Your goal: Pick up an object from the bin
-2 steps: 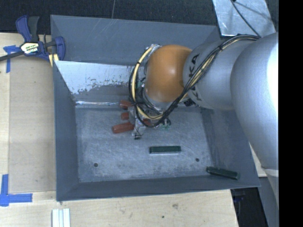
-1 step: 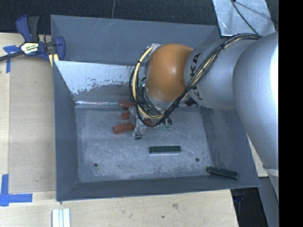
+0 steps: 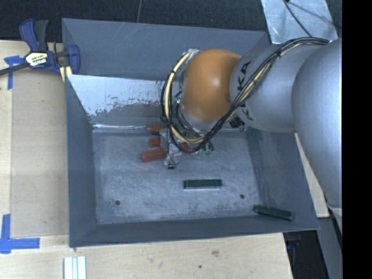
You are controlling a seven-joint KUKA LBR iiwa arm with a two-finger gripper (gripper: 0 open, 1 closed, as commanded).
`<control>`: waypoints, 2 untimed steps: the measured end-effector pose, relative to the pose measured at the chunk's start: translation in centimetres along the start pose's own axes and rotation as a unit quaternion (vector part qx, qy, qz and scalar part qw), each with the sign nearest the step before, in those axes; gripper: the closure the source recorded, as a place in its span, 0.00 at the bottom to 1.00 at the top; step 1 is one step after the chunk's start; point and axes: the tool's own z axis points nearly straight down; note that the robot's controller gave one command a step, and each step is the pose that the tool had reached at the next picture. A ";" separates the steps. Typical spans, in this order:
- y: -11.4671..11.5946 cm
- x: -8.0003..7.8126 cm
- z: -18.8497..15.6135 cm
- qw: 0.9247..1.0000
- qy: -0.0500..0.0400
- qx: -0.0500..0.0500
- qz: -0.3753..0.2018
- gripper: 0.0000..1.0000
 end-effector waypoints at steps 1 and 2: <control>0.0 0.0 -1.7 1.000 0.001 0.000 0.000 1.00; 0.0 0.0 -3.8 1.000 0.000 0.000 0.000 1.00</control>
Offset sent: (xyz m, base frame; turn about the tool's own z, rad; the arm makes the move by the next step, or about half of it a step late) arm -0.0001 -0.0001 0.0780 0.0000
